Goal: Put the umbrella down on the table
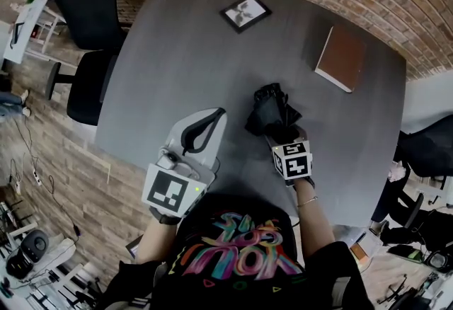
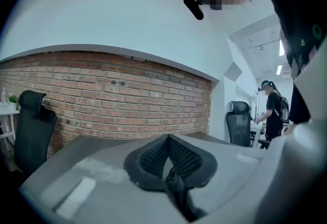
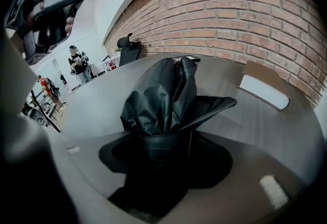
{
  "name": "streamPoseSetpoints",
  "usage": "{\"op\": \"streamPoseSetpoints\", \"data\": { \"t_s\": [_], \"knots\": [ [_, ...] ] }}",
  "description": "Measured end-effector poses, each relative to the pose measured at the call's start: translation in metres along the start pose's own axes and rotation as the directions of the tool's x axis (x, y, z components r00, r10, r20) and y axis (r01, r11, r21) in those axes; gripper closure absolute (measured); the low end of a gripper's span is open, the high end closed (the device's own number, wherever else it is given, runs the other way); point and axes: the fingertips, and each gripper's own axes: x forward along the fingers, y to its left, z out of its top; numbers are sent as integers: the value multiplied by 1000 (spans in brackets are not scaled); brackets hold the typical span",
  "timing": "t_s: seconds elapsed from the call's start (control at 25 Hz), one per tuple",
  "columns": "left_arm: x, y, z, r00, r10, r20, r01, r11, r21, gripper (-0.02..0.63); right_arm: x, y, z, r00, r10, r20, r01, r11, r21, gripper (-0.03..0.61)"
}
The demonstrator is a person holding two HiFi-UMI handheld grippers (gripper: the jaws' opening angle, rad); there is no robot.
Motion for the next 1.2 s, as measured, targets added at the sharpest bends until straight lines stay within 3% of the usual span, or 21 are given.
{"op": "streamPoseSetpoints", "data": {
  "t_s": [0.8,1.2],
  "knots": [
    [4,-19,23,998,-56,36,54,998,37,615,0,0,-2,999,17,-35,-16,1000,27,296],
    [-10,-22,32,996,-63,62,60,997,48,615,-32,6,7,999,-2,33,1,999,32,298]
  ]
}}
